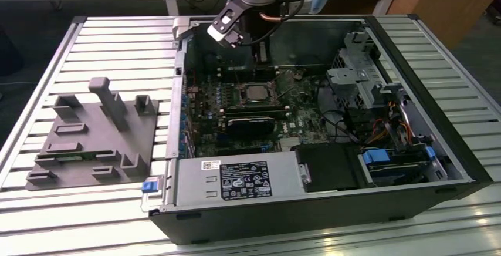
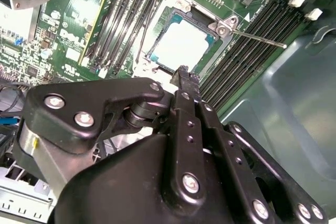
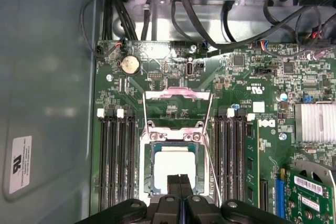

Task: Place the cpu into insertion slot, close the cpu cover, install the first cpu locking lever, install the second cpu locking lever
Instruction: 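Place the cpu into insertion slot, then close the cpu cover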

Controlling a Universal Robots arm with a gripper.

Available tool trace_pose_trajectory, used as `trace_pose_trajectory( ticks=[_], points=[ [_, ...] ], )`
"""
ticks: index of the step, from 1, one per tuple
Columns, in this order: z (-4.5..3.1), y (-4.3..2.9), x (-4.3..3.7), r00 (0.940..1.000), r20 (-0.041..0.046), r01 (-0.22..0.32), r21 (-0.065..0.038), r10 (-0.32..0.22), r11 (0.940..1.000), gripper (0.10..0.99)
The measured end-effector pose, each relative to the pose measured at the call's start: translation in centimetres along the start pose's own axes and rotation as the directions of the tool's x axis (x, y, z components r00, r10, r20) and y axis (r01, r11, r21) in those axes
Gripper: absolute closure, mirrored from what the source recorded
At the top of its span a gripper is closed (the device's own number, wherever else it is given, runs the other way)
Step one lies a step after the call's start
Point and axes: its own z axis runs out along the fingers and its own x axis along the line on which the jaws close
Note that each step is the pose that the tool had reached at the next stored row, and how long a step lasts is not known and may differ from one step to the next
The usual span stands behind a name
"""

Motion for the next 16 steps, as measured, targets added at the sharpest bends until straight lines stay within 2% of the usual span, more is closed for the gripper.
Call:
trace_pose_trajectory(
  ticks=[16],
  points=[
    [0.04,0.48,0.00,1.0000,0.0000,0.000,0.000,0.000,1.0000,0.980]
  ],
)
